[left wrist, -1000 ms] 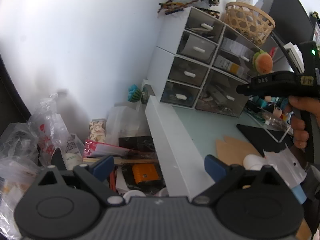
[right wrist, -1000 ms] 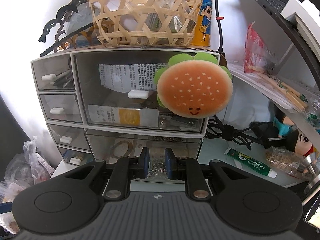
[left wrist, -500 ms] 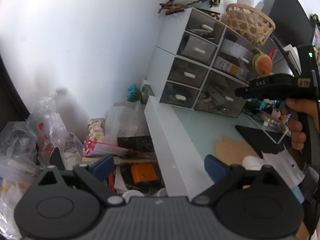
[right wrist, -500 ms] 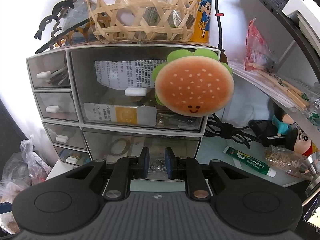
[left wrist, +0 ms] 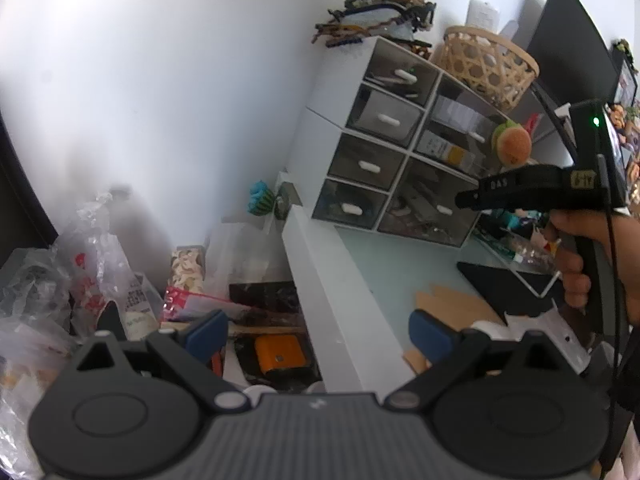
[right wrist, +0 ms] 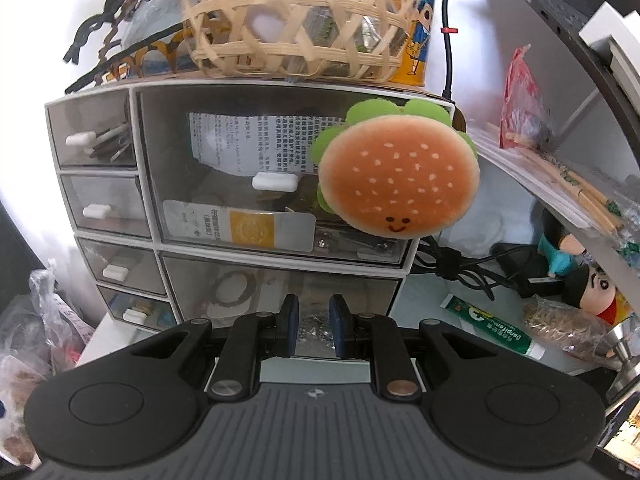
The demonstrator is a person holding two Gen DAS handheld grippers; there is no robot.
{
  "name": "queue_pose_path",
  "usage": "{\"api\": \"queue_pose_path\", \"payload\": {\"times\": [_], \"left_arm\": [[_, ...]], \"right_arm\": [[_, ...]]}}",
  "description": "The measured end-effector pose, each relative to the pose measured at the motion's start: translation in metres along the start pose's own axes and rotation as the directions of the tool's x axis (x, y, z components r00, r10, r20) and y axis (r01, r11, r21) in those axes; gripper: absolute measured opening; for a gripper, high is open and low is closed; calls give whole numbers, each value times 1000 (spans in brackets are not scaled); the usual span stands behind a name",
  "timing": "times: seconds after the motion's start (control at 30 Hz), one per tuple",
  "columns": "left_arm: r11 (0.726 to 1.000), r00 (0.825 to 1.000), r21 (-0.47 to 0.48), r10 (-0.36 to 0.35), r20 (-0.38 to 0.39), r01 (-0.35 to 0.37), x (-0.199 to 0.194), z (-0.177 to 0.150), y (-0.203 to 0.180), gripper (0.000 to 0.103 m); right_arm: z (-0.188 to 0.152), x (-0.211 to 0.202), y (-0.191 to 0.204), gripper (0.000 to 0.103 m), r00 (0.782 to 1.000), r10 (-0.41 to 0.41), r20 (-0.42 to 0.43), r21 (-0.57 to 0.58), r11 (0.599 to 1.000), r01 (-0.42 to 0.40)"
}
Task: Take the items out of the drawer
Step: 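Pull the empty open right gripper back out of the drawer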
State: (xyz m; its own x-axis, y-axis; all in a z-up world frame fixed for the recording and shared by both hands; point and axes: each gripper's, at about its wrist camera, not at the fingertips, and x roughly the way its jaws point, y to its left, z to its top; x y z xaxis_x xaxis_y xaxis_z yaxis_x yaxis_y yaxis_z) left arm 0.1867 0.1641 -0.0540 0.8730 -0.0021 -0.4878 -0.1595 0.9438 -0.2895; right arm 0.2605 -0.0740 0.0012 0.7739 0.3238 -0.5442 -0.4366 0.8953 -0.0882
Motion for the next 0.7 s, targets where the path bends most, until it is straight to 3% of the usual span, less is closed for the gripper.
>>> {"api": "queue_pose_path", "payload": {"times": [0.7], "left_arm": [[998, 997, 9, -62, 46, 61, -28, 1, -7, 101]], "right_arm": [[-10, -62, 25, 21, 1000, 7, 18, -22, 1000, -6]]}}
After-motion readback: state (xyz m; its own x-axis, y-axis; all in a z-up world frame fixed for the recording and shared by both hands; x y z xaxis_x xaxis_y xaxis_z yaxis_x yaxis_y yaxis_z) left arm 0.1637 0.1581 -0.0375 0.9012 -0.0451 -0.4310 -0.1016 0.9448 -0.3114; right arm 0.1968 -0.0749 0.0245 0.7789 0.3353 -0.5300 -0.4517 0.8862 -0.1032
